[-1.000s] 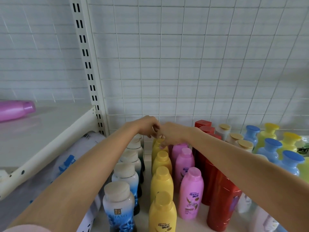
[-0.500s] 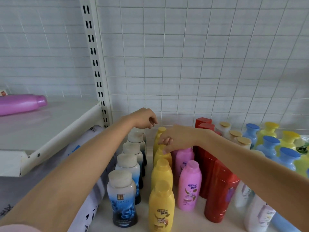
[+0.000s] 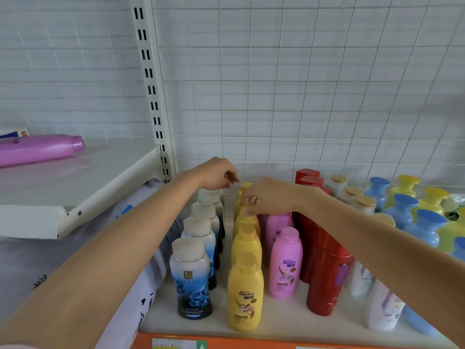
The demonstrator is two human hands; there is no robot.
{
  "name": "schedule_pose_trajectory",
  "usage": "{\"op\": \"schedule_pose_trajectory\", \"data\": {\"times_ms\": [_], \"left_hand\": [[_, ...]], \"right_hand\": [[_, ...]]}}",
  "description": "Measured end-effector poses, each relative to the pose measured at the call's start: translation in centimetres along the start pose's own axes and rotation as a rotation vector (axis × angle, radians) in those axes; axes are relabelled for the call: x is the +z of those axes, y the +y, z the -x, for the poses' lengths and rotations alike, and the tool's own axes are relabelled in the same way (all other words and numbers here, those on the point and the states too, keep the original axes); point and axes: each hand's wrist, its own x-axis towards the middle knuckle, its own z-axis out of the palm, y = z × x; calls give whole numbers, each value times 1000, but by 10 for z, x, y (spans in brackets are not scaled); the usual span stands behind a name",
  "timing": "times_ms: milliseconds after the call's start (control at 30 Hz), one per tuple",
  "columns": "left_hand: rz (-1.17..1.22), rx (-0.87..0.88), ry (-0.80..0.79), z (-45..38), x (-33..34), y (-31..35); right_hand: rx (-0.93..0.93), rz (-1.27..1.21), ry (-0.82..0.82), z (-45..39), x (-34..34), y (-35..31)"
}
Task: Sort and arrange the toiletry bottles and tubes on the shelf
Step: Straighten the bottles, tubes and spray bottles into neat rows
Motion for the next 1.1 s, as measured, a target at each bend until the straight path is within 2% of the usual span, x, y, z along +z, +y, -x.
{"op": "schedule_pose_trajectory", "data": {"times_ms": [67, 200, 400, 600, 733, 833, 933, 1100], "left_hand": [[18, -1, 11, 4, -1, 1], [89, -20, 32, 11, -3, 4], [100, -8, 21, 21, 2, 12], [65, 63, -29, 33, 11, 21], [12, 127, -68, 38, 19, 29], [5, 137, -93, 39, 24, 33], [-14, 135, -81, 38, 27, 35], [-34, 145, -72, 39, 29, 36]], "right_hand": [[-59, -52, 33, 10, 0, -5], [-109, 15, -42, 20, 21, -20], [-113, 9, 43, 16, 28, -18], [-114, -3, 44, 22, 19, -20], [-147, -60, 107, 41, 8, -30], [-189, -105, 27, 59, 9, -48], [-192, -38, -55, 65, 24, -55], [-178, -32, 1, 57, 35, -49]]}}
